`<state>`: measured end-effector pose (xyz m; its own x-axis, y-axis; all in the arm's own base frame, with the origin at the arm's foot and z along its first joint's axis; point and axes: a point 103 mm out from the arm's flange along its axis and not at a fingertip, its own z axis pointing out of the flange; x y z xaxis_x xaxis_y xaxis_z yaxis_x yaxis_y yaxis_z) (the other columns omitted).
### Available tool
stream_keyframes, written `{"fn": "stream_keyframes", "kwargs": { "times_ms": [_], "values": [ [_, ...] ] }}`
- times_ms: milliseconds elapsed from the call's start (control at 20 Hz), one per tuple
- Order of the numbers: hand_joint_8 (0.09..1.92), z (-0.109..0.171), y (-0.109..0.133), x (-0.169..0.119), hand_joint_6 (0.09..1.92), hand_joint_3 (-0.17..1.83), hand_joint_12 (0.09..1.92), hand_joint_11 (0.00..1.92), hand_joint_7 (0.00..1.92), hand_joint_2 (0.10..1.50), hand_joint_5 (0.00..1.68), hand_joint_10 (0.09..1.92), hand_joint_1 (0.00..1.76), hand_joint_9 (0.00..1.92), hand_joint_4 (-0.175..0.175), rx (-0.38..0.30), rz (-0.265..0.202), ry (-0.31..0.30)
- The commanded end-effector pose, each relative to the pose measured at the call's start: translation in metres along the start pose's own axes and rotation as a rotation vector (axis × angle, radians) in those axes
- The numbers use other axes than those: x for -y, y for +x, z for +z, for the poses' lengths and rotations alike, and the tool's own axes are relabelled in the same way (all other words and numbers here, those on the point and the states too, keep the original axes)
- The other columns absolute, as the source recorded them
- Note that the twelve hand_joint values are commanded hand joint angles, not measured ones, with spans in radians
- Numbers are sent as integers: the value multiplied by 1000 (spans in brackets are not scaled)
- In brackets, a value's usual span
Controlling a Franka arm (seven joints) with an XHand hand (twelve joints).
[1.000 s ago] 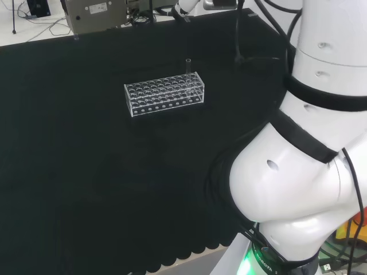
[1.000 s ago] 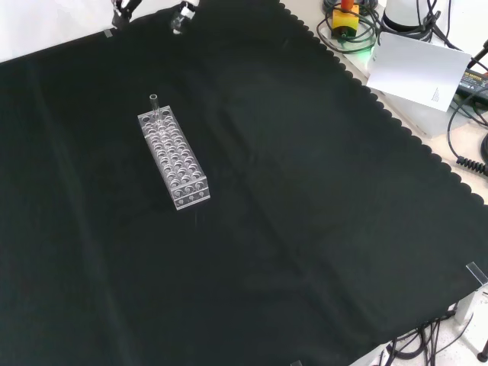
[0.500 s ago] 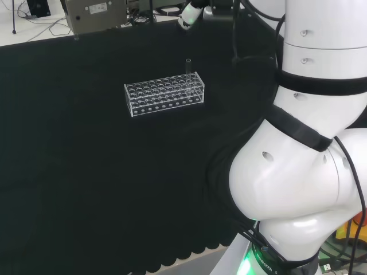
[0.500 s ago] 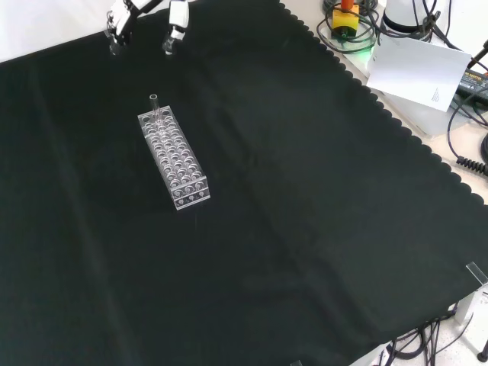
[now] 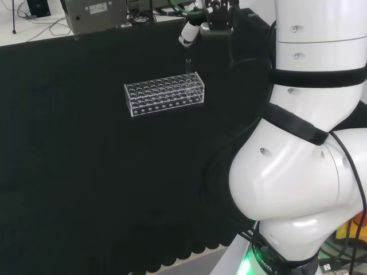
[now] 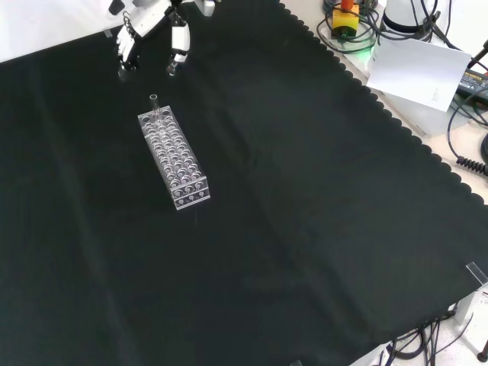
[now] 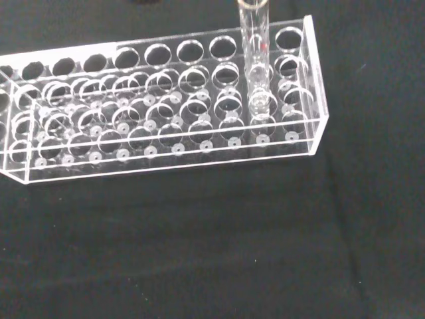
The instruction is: Pick up the test tube.
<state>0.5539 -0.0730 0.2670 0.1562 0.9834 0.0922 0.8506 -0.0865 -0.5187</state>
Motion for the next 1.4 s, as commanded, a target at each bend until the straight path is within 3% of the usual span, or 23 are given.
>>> {"fn": "stream_keyframes", "kwargs": {
  "times_ms": [50, 500, 900, 1200, 1400],
  "values": [
    [918, 16, 4, -18, 93, 512, 1528, 239, 370, 787, 387, 896, 854, 396, -108, 18, 2, 27],
    [919, 37, 3, -44, 130, 555, 1514, 270, 422, 766, 416, 881, 893, 441, -117, 76, 37, 70],
    [919, 49, -4, -55, 185, 598, 1505, 283, 444, 741, 429, 869, 923, 463, -121, 68, 57, 86],
    [905, 51, -8, -56, 575, 712, 1466, 361, 550, 666, 406, 821, 1020, 583, -143, 2, 41, 21],
    [894, 50, -10, -57, 724, 753, 1442, 431, 673, 636, 458, 790, 1063, 692, -161, -27, 31, -13]
  ]
}}
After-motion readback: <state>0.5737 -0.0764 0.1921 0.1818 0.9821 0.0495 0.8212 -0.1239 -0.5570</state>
